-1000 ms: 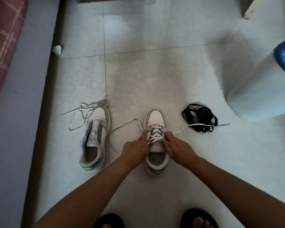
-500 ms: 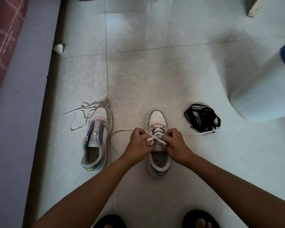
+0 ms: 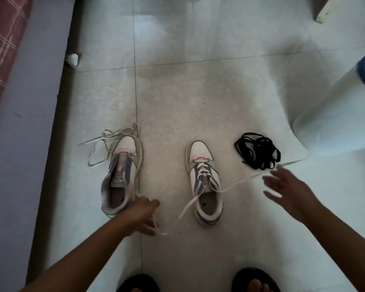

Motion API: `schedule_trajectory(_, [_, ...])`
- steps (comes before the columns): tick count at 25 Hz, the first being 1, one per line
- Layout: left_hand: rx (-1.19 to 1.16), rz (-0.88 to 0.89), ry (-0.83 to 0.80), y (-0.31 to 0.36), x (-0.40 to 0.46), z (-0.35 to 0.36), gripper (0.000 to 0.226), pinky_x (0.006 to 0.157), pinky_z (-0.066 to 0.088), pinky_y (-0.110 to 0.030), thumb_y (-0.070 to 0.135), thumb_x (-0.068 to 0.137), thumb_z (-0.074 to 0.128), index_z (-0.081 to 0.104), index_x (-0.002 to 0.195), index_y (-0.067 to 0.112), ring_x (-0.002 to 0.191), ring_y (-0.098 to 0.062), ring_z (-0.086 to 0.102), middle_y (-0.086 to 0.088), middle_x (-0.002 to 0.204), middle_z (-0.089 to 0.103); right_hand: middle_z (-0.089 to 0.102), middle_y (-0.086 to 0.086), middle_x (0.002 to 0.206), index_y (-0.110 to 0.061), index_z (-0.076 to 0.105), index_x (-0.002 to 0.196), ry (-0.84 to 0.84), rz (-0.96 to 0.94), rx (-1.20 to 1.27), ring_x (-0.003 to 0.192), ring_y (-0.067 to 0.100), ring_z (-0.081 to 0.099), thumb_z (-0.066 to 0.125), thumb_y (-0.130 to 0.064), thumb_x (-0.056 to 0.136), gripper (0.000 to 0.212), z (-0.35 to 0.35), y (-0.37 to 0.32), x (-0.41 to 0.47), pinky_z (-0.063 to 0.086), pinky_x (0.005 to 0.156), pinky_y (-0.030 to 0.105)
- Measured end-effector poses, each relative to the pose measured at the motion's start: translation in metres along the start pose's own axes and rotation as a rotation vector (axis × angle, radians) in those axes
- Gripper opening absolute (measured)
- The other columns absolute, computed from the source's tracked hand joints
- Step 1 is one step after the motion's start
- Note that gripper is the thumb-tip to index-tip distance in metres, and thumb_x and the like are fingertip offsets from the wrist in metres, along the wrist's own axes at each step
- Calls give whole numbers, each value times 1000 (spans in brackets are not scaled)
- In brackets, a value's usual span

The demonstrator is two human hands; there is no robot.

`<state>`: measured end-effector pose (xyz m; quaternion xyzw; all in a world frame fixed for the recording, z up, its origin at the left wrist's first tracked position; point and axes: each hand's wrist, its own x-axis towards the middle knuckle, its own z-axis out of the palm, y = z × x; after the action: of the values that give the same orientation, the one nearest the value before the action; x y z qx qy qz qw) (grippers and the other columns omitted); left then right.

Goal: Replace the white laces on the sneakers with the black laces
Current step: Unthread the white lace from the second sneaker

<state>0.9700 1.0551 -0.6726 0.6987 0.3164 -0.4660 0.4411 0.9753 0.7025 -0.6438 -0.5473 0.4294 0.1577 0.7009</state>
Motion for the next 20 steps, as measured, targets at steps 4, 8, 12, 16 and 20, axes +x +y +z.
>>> schedule_trajectory(4, [578,522,333,33,0,41,22,72,42,-31,32,95,46,57,95,14,90,-25,57,-5,94,59,63,9,83,-14,53,95,-113,-147,-728,67,16,56,63,-33,87,22,42,40,-5,45,64,30])
schedule_trajectory(8, [571,587,286,83,8,69,26,62,34,-28,37,92,51,54,81,15,79,-23,55,-5,83,59,53,-2,70,-20,33,86,-177,-488,-1295,65,19,53,58,-44,88,35,87,55,2,36,58,32])
schedule_trajectory(12, [634,591,256,101,21,72,25,68,39,-29,28,89,56,64,90,5,95,-30,61,-16,99,66,63,8,92,-19,29,92,-163,-569,-1485,85,30,60,52,-40,90,31,97,57,13,34,60,31])
schedule_trajectory(16, [993,686,360,103,24,61,21,71,40,-32,20,95,45,58,106,6,101,-30,60,-13,112,61,62,8,91,-20,29,92,-177,-566,-1471,82,31,59,52,-34,89,27,90,61,16,34,59,31])
schedule_trajectory(20, [1374,744,497,96,29,50,30,72,43,-33,7,93,43,46,123,8,106,-29,59,-11,120,56,60,8,91,-18,27,90,-143,-604,-1540,84,30,58,53,-29,87,28,82,53,24,33,59,30])
